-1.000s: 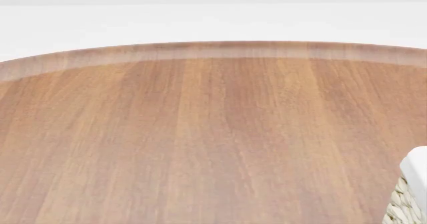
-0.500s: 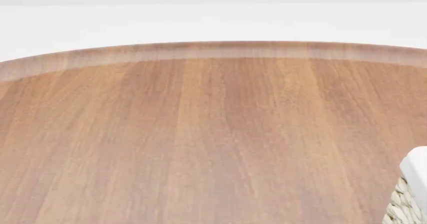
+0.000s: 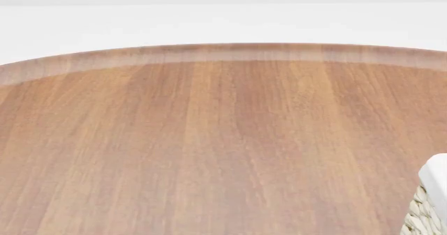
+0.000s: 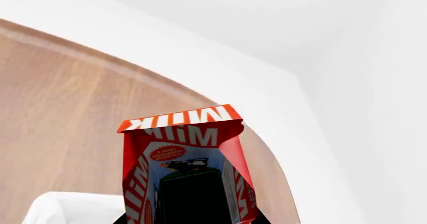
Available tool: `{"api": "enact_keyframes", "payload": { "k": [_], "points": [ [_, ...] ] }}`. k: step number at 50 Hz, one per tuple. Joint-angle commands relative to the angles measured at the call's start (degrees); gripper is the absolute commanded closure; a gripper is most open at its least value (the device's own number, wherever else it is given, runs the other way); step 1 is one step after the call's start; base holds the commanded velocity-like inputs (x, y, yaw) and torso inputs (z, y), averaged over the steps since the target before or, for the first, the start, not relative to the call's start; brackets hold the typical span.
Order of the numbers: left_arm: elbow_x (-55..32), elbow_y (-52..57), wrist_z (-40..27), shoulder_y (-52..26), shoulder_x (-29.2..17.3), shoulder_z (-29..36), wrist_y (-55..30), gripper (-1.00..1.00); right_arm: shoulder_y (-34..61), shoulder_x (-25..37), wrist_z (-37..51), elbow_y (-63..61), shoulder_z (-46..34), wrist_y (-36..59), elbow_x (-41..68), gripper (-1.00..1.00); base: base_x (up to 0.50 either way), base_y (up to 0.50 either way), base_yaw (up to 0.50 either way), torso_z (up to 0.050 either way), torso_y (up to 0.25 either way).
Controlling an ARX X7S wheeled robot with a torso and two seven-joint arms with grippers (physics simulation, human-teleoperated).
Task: Pick the milk and place it in the basket.
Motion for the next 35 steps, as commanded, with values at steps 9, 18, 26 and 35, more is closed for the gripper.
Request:
{"api": "enact_keyframes", "payload": {
  "k": [9,18,26,35],
  "points": [
    [0.68,-0.26,1.18,0.08,0.9,-1.05,0.45,-1.0,1.34,-2.27,-10.66,-0.43,4.15,-1.82,2.15,1.0,0.0,0.0,0.0,0.001,0.001],
    [0.57,-0.29,1.06,-0.02,0.79,-0.88,0.46,-1.0,-0.34,-2.42,-15.48,-2.8,4.97,-0.92,3.41,1.0,0.0,0.0,0.0,0.0,0.001],
    [0.38,-0.32,0.9,-0.19,0.64,-0.88,0.41,-1.0,-2.81,-3.17,-17.08,-3.17,4.01,0.26,3.4,1.0,0.0,0.0,0.0,0.0,0.001],
    [0.59,-0.61,0.96,0.11,0.64,-0.71,0.8,-1.0,-6.12,-5.09,-15.8,-0.18,2.49,-0.13,4.52,1.0,0.0,0.0,0.0,0.001,0.001]
  ]
}}
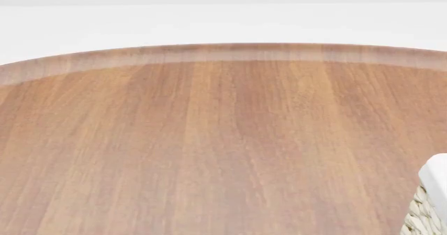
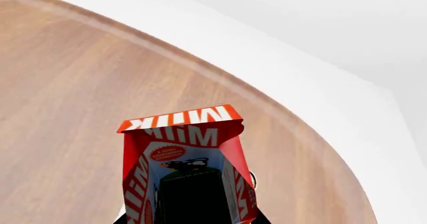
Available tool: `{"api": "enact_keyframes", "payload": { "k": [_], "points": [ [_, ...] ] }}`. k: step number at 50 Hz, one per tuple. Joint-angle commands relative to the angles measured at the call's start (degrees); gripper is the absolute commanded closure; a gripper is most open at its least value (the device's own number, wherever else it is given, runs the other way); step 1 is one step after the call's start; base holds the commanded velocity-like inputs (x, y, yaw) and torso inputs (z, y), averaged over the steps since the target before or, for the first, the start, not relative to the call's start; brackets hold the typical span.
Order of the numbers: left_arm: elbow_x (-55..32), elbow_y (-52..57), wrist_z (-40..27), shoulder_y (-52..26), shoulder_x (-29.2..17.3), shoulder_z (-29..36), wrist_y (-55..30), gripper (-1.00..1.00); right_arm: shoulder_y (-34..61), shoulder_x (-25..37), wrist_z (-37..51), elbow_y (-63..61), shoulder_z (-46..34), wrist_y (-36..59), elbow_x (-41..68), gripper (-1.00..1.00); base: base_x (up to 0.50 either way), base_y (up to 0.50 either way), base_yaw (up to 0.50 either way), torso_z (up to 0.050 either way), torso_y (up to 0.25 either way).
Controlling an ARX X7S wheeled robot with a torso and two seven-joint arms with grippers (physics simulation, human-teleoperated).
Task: Pick the milk and place it in the basket.
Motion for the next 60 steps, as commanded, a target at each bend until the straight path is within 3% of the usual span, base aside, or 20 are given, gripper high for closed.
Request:
{"api": "enact_keyframes", "payload": {
  "k": [1,21,35,60],
  "points": [
    [0.76,-0.4,1.44,0.3,0.95,-1.29,0.52,-1.0,-3.18,-3.45,-1.39,1.13,2.03,-0.81,0.31,1.0,0.0,0.0,0.0,0.0,0.01],
    [0.76,-0.47,1.29,0.92,0.85,-1.43,1.06,-1.0,-13.27,-3.25,-1.63,0.65,-7.41,-1.5,3.74,1.0,0.0,0.0,0.0,0.001,0.001],
    [0.67,-0.5,1.06,0.78,0.7,-1.23,1.11,-1.0,-23.23,2.4,-3.46,-15.27,-6.85,7.69,6.0,1.0,0.0,0.0,0.0,0.0,0.001],
    [0.34,-0.25,0.63,0.8,0.25,-1.17,1.07,-1.0,-28.42,4.06,-0.68,-16.98,-7.6,11.95,8.33,1.0,0.0,0.0,0.0,0.001,0.002]
  ]
}}
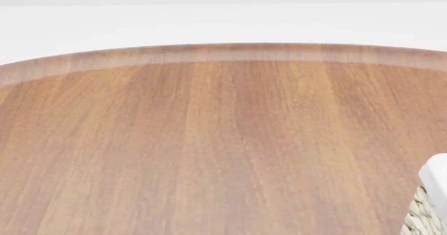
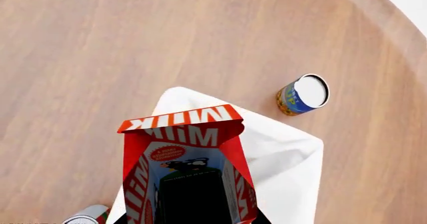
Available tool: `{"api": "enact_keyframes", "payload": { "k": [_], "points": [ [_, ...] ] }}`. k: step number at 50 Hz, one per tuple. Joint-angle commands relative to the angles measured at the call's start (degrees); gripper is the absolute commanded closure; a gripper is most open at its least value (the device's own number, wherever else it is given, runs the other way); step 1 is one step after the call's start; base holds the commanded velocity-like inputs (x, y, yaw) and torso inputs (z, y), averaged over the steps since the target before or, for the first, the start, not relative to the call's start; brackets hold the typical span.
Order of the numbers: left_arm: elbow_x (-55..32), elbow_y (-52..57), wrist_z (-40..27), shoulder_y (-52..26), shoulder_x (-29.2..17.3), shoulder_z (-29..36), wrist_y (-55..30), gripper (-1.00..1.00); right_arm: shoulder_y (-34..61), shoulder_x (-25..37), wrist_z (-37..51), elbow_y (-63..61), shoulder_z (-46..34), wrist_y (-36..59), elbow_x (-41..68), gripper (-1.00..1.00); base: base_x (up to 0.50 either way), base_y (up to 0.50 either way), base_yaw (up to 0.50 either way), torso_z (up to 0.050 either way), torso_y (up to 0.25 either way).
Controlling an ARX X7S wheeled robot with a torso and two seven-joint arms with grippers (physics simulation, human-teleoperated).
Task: Pick the milk and place it in the basket.
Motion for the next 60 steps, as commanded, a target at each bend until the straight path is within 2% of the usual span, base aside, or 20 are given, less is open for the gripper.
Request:
{"api": "enact_keyframes", "payload": {
  "k": [1,15,31,43,60],
  "points": [
    [0.63,-0.16,1.38,0.26,0.93,-1.26,0.35,-1.0,-1.15,-0.26,0.16,-1.51,1.84,1.41,-0.37,1.0,0.0,0.0,0.0,0.0,0.0],
    [0.54,-0.2,1.3,0.59,0.72,-1.52,0.65,-1.0,-1.86,-1.5,4.42,4.1,2.25,2.05,0.03,1.0,0.0,0.0,0.0,0.0,0.001],
    [0.6,-0.11,1.16,0.72,0.43,-1.29,0.72,-1.0,-9.52,1.62,6.08,-3.31,3.7,7.54,1.78,1.0,0.0,0.0,0.0,0.001,0.001],
    [0.62,-0.22,1.1,0.5,0.32,-0.88,0.78,-1.0,-12.81,2.59,9.06,-3.83,5.01,8.96,2.74,1.0,0.0,0.0,0.0,0.001,0.002],
    [-0.03,-0.58,1.32,0.93,0.43,-1.05,1.36,-1.0,-12.18,2.14,9.98,-3.22,5.28,10.25,2.9,1.0,0.0,0.0,0.0,0.001,0.001]
  ]
}}
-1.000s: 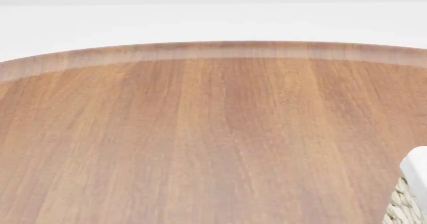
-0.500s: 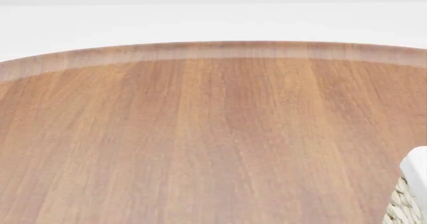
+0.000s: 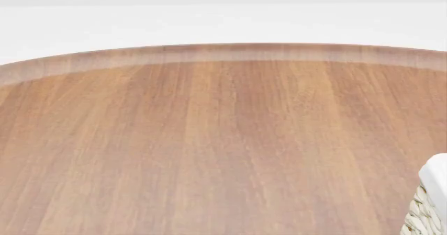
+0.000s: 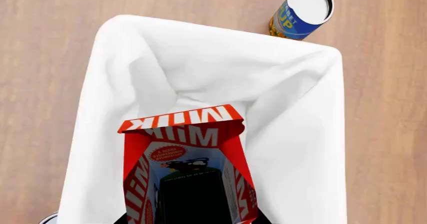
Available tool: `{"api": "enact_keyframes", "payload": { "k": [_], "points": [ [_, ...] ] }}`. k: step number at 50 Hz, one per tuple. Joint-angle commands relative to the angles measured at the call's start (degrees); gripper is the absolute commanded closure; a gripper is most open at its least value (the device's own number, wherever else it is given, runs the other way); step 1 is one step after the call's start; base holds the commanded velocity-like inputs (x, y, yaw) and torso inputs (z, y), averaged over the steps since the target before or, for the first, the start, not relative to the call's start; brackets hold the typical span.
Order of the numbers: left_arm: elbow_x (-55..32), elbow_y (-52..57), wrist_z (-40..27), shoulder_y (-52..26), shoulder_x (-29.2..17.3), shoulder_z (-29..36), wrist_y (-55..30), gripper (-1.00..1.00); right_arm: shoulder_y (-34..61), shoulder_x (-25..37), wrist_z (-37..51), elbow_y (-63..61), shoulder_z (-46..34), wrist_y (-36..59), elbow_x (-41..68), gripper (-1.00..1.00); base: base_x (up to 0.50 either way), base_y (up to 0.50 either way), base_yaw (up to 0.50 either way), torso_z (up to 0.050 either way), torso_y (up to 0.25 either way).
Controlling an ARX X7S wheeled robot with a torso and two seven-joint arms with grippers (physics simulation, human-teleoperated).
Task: Pick the milk and place it in the basket.
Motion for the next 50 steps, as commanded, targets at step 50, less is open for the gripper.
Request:
{"api": "enact_keyframes", "payload": {
  "k": [50],
  "points": [
    [2.95,0.36,1.95,0.86,-0.08,0.44,2.14,-1.0,3.34,-2.13,4.77,4.99,2.39,-4.28,-0.87,1.0,0.0,0.0,0.0,0.0,-0.068]
  ]
}}
